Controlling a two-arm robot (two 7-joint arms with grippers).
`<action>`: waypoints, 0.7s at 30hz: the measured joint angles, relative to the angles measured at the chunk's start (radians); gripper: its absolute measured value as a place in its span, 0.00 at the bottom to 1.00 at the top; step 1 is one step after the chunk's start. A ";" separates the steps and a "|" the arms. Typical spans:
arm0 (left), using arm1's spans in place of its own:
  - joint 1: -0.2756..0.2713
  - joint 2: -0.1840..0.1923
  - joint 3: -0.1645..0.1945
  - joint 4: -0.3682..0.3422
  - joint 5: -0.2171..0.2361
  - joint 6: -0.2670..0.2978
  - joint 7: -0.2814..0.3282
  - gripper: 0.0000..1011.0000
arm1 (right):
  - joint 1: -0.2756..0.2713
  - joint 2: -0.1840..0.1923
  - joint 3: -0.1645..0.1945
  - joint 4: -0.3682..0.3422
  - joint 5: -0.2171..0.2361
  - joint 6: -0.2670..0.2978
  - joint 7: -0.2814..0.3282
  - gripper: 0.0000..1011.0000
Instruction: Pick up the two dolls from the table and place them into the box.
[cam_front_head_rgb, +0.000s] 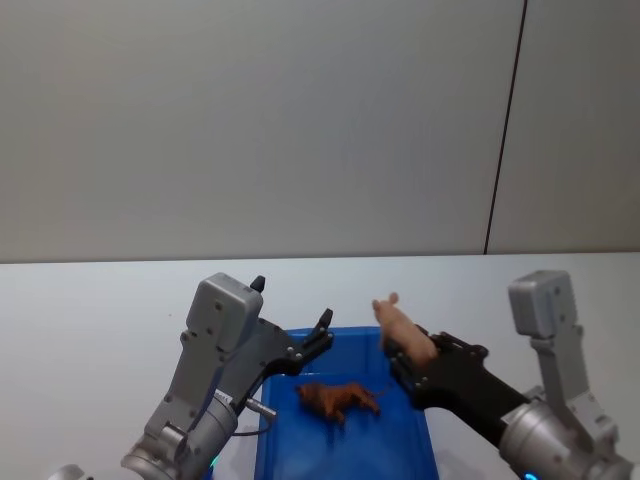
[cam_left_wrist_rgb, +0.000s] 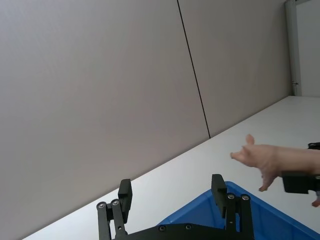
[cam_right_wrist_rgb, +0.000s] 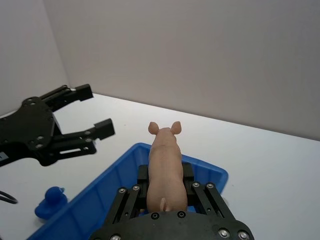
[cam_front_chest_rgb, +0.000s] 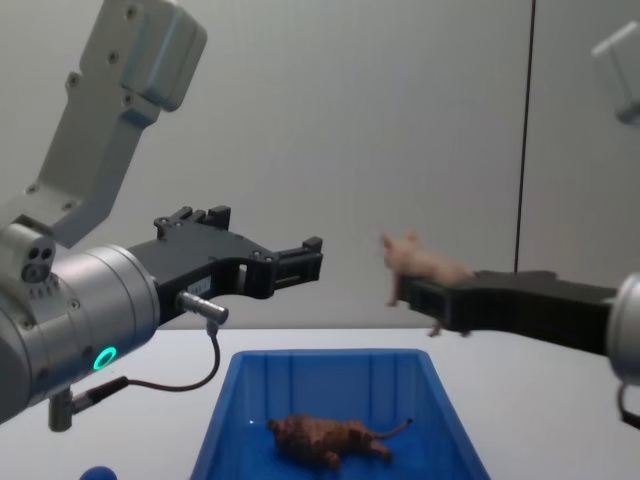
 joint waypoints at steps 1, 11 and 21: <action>0.000 0.000 0.000 0.000 0.000 0.000 0.000 0.99 | 0.004 -0.003 -0.002 0.002 -0.001 0.003 0.004 0.40; 0.000 0.000 0.000 0.000 0.000 0.000 0.000 0.99 | 0.043 -0.037 -0.019 0.043 -0.010 0.043 0.029 0.69; 0.000 0.000 0.000 0.000 0.000 0.000 0.000 0.99 | 0.044 -0.039 -0.021 0.046 -0.020 0.054 -0.013 0.97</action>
